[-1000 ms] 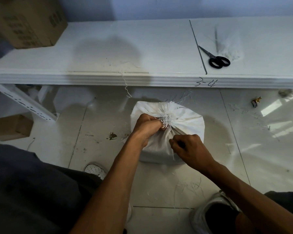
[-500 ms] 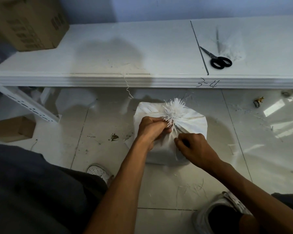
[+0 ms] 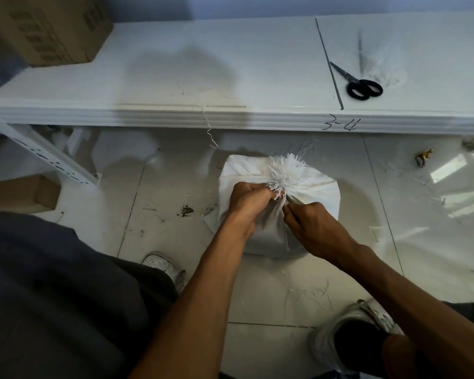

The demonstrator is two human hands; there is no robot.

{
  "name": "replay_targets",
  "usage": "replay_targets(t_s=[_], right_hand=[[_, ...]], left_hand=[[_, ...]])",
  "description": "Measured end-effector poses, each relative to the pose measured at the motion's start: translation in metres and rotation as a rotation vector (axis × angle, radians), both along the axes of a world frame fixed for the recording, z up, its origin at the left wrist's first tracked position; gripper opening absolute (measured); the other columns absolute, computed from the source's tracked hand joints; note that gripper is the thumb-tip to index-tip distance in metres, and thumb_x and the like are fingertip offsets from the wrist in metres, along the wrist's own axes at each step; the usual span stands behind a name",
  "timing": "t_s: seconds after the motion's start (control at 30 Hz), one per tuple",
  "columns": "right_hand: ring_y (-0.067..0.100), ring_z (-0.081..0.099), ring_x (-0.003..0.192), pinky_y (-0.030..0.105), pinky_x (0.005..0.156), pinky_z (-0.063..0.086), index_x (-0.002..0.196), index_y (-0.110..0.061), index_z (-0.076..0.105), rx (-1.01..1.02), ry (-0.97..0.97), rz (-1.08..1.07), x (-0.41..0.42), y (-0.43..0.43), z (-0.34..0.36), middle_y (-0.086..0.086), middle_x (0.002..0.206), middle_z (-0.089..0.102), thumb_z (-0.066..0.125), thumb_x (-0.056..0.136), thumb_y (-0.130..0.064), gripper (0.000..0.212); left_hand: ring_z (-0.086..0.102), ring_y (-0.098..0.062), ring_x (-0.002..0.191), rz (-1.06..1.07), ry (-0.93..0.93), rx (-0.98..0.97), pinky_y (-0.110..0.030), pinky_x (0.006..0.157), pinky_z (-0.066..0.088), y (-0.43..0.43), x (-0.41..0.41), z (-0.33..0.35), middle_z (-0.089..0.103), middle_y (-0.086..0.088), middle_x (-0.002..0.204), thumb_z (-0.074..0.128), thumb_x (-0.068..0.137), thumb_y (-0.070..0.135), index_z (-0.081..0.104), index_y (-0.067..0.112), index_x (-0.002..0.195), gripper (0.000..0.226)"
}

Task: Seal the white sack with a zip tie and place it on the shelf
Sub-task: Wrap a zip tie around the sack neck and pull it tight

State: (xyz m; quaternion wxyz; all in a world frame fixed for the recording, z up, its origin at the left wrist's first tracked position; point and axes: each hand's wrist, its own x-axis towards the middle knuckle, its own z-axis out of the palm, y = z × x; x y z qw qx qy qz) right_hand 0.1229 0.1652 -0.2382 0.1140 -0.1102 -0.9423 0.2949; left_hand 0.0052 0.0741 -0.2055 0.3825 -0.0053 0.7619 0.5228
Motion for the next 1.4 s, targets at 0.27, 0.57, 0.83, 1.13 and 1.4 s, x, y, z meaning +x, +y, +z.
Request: replay_targets(t_s=[0.27, 0.57, 0.83, 1.13, 1.4], right_hand=[[0.003, 0.031, 0.041, 0.018, 0.056, 0.023, 0.062, -0.025, 0.031, -0.015, 0.011, -0.001, 0.003, -0.003, -0.003, -0.018, 0.051, 0.027, 0.046, 0.097, -0.018, 0.039], [0.009, 0.032, 0.044, 0.019, 0.055, 0.023, 0.061, -0.018, 0.035, -0.019, -0.031, 0.015, 0.009, -0.002, -0.005, -0.012, 0.05, 0.029, 0.046, 0.097, -0.018, 0.038], [0.007, 0.041, 0.049, 0.026, 0.054, 0.032, 0.063, -0.02, 0.043, -0.067, -0.031, -0.109, 0.012, 0.007, 0.007, -0.011, 0.052, 0.042, 0.044, 0.099, -0.029, 0.036], [0.011, 0.05, 0.051, 0.035, 0.054, 0.045, 0.064, -0.017, 0.052, -0.102, -0.043, -0.155, 0.023, 0.002, 0.01, -0.005, 0.054, 0.053, 0.044, 0.098, -0.037, 0.04], [0.01, 0.054, 0.055, 0.03, 0.056, 0.045, 0.069, -0.022, 0.057, -0.044, -0.054, -0.223, 0.037, 0.005, 0.016, -0.012, 0.056, 0.054, 0.042, 0.098, -0.041, 0.038]], left_hand=[[0.041, -0.011, 0.05, -0.021, 0.023, -0.058, -0.023, 0.051, 0.033, 0.003, -0.004, 0.002, 0.041, 0.017, 0.032, 0.072, 0.069, 0.008, 0.051, 0.017, 0.035, 0.041], [0.045, -0.008, 0.047, -0.008, 0.039, -0.027, -0.016, 0.046, 0.034, 0.009, -0.009, 0.002, 0.048, 0.015, 0.041, 0.073, 0.068, 0.009, 0.059, 0.016, 0.044, 0.029], [0.07, -0.009, 0.089, -0.245, 0.29, -0.011, -0.021, 0.077, 0.052, -0.007, -0.035, 0.004, 0.072, 0.012, 0.075, 0.078, 0.075, 0.01, 0.08, 0.022, 0.081, 0.013], [0.059, -0.024, 0.111, -0.579, 1.026, -0.26, -0.043, 0.091, 0.051, -0.013, -0.048, 0.021, 0.068, 0.001, 0.116, 0.054, 0.077, -0.011, 0.065, 0.023, 0.115, 0.052], [0.062, -0.011, 0.114, -0.811, 0.551, 0.006, -0.031, 0.101, 0.05, -0.008, -0.048, -0.003, 0.066, 0.009, 0.124, 0.088, 0.061, 0.027, 0.047, 0.038, 0.137, 0.086]])
